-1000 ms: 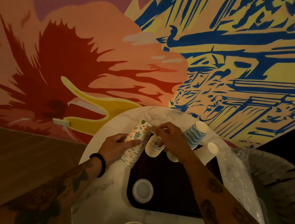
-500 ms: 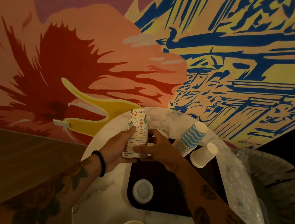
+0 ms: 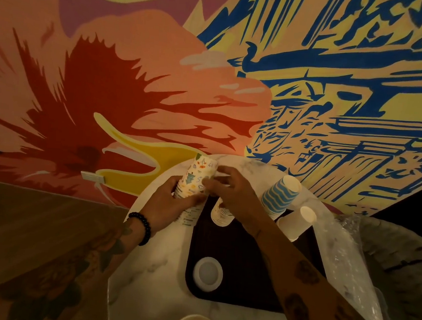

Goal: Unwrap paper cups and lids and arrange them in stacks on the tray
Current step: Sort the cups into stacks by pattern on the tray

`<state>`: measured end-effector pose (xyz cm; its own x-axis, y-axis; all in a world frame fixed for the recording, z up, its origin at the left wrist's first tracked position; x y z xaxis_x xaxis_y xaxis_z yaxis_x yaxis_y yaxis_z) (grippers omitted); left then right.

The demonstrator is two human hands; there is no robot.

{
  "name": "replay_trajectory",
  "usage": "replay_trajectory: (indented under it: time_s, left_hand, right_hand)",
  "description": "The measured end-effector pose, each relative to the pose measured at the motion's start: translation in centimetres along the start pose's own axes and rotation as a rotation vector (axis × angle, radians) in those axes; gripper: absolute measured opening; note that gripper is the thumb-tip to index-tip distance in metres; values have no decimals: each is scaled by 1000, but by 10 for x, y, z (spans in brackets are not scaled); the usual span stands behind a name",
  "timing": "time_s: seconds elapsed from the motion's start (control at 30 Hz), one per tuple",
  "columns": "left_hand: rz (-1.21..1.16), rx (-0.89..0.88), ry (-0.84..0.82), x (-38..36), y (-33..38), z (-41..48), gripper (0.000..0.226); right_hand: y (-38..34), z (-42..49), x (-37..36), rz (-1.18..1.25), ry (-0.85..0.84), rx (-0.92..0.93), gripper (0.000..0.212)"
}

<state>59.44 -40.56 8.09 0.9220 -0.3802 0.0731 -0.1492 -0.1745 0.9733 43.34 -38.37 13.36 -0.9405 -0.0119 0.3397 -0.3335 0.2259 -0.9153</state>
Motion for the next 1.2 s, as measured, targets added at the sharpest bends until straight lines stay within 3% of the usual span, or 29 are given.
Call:
replay_trajectory:
  time_s: [0.13, 0.33, 0.5, 0.67, 0.77, 0.87, 1.2]
  left_hand:
    - [270, -142, 12, -1, 8, -4, 58]
    - [506, -194, 0, 0, 10, -3, 64]
    - [465, -97, -52, 3, -8, -1, 61]
    - [280, 55, 14, 21, -29, 2, 83]
    - [181, 124, 74, 31, -36, 0, 76]
    - [142, 152, 108, 33, -39, -3, 64]
    - [146, 132, 94, 25, -38, -4, 64]
  right_hand:
    - [0, 4, 13, 36, 168, -15, 48]
    - [26, 8, 11, 81, 144, -85, 41]
    - [29, 7, 17, 108, 117, -84, 30]
    - [14, 5, 70, -6, 385, -40, 42]
    - [8, 4, 86, -231, 473, -37, 49]
    - [16, 10, 82, -377, 451, -39, 52]
    - [76, 21, 60, -527, 246, -194, 72]
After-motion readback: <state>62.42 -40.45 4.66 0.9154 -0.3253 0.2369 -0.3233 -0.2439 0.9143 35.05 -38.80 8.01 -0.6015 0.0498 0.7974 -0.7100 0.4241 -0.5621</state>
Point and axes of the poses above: each hand's wrist, its own z-axis towards the middle knuckle, its own x-axis out of the back of the hand, y = z × x, the point moved 9 cm from there along z, towards the middle knuckle, and after that the axes turned 3 degrees about -y, right-handed, at the moved point
